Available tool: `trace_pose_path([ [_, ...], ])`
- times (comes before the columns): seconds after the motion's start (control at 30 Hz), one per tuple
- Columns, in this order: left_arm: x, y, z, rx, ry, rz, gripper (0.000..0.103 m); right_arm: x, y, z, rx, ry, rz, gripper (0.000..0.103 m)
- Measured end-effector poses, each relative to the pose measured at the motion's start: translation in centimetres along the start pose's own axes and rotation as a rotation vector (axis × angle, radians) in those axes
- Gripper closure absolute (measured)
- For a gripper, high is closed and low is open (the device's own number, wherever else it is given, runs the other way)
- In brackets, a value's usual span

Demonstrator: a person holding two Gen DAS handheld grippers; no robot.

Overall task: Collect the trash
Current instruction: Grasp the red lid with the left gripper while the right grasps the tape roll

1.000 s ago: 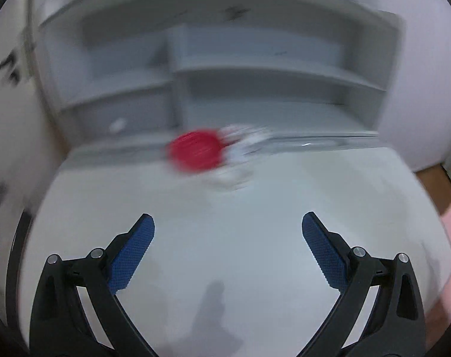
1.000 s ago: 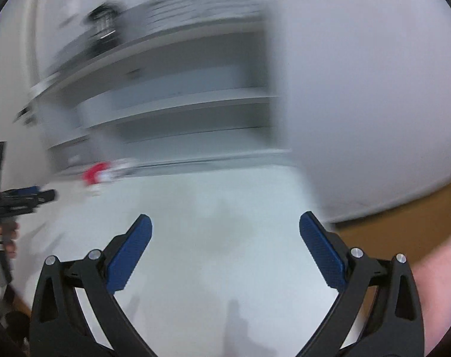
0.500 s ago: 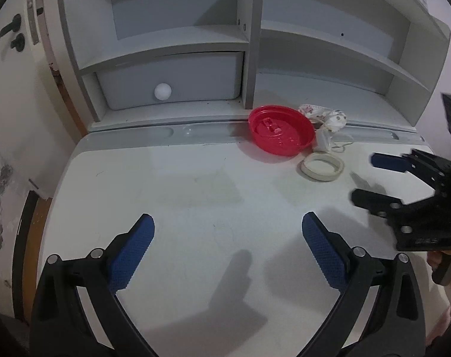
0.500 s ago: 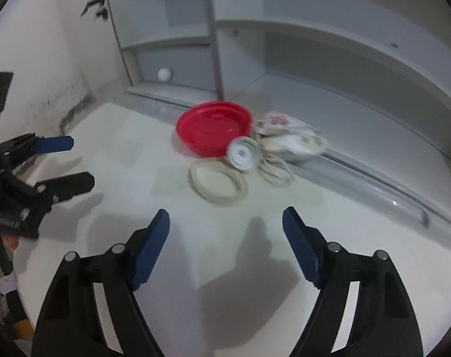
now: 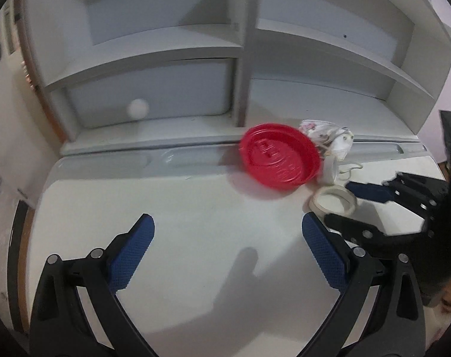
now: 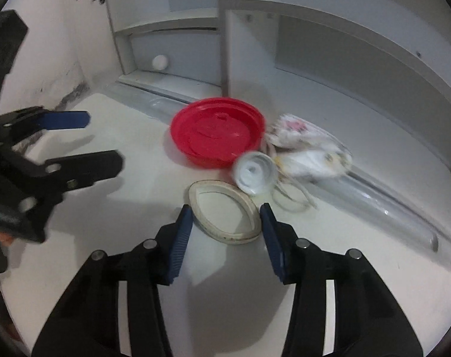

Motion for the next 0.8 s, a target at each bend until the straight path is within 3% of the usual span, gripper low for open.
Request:
trace_pose_path([
  [0.27, 4.7, 1.8, -1.8, 0.005, -0.049, 0.018, 0.007, -3.1, 7.7, 2.6, 0.190, 0.046, 0.098, 0.056],
  [0.7, 7.8, 3.3, -3.8, 0.033, -0.056, -0.021, 0.007, -3.7, 9.7, 4.1, 0.241, 0.071, 0.047, 0.056],
  [0.73, 7.8, 3.2, -3.9, 0.030, -0.048, -0.011, 0.010, -3.8, 9.9, 4.1, 0.246, 0.072, 0.045, 0.056],
  [0.77, 7.7, 3.2, -4.0, 0.027, -0.035, -0.009, 0.024, -3.8, 10.0, 4.2, 0.250, 0.072, 0.046, 0.056],
  [0.8, 7.6, 3.4, -4.3, 0.033, -0.025, -0.014, 0.024, -3.9, 10.1, 4.3, 0.254, 0.074, 0.047, 0.056],
])
Point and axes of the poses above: each gripper's, at about its wrist camera, not at the fingertips, and x roughly the way its jaws point, y to its right, z to its underside, the point moved 3 cm from there along x, roughly the way its jaws point, and after that the axes turned 10 degrees about z, right-handed, at the moved point
